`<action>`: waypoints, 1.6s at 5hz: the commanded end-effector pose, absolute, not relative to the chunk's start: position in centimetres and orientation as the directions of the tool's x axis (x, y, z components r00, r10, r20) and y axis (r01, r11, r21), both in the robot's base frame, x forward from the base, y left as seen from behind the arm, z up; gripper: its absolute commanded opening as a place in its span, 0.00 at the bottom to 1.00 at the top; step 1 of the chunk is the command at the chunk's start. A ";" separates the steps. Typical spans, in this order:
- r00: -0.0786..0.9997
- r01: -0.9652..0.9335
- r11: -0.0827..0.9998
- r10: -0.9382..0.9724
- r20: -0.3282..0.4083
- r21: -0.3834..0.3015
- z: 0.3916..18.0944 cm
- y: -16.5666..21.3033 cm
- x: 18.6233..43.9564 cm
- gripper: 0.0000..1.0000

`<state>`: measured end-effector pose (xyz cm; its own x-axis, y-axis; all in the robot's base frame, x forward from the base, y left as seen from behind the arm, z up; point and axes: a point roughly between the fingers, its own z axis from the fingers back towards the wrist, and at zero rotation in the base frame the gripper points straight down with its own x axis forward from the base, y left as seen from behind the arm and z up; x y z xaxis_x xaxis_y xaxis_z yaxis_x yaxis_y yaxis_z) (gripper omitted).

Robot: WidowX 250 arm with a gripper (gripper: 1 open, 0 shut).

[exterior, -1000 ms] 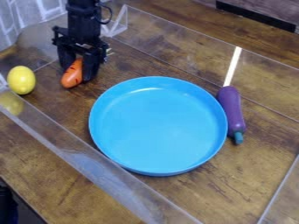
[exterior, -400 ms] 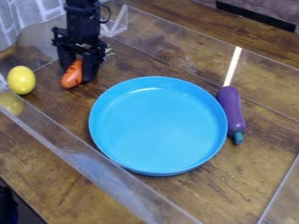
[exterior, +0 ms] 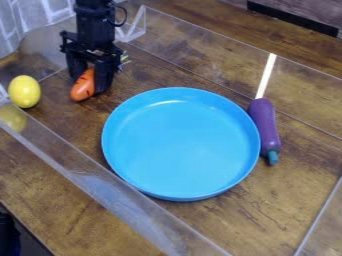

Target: Move the carrot to the left side

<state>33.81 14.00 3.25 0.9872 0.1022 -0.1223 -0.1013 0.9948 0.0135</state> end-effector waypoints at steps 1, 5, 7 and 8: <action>0.992 -0.114 0.993 0.115 -0.055 0.028 5.6 15.0 34.6 0.00; 0.988 -0.147 0.989 0.147 -0.044 -0.002 8.0 16.0 33.5 1.00; 0.982 -0.182 0.982 0.184 0.038 -0.048 13.0 16.7 32.2 1.00; 0.969 -0.231 0.969 0.238 0.070 -0.088 15.8 17.9 32.1 1.00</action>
<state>32.15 17.20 12.78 0.9744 0.2242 -0.0168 -0.2246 0.9676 -0.1153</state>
